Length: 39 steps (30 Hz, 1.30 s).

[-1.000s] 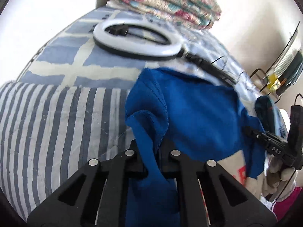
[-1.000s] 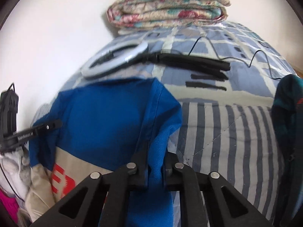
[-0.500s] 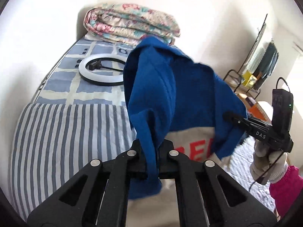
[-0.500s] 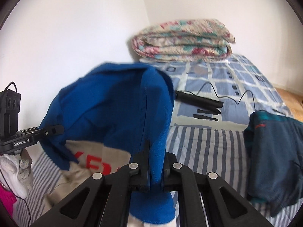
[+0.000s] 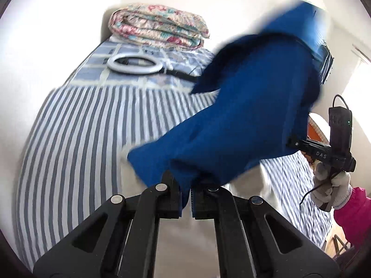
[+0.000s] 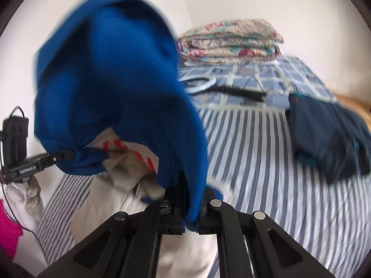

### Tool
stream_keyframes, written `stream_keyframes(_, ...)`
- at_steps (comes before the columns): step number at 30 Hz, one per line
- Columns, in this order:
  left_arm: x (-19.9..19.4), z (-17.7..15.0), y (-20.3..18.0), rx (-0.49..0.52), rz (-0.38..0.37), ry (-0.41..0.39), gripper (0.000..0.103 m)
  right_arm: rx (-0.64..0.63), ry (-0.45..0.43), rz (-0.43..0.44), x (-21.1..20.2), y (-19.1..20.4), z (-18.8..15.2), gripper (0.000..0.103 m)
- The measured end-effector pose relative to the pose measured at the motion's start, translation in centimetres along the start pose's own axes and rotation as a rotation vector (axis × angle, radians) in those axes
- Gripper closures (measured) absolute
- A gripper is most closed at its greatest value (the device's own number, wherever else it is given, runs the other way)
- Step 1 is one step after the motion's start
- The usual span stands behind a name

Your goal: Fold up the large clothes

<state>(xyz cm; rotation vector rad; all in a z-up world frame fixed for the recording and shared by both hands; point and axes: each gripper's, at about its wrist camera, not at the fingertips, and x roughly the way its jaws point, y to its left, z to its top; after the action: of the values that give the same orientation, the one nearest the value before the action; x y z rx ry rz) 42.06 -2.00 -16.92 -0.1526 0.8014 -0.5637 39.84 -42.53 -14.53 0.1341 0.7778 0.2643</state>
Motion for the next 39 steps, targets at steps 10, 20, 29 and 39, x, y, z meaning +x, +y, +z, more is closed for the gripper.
stream_keyframes(10, -3.2, -12.9, 0.6, 0.131, 0.150, 0.205, 0.086, -0.047, 0.147, -0.118, -4.4, 1.3, -11.7, 0.072)
stream_keyframes(20, -8.1, -14.3, 6.4, -0.396, -0.063, 0.134, 0.039, 0.289, 0.101, 0.084, -9.2, -1.8, -15.3, 0.033)
stream_keyframes(29, -2.0, -12.9, 7.8, -0.643, -0.210, 0.174, 0.083, 0.522, 0.140, 0.220, -3.7, -2.0, -15.3, 0.084)
stream_keyframes(39, -1.1, -15.2, 7.3, -0.543, -0.093, 0.247, 0.099, 0.474, 0.221, 0.169, -2.0, -1.3, -18.0, 0.103)
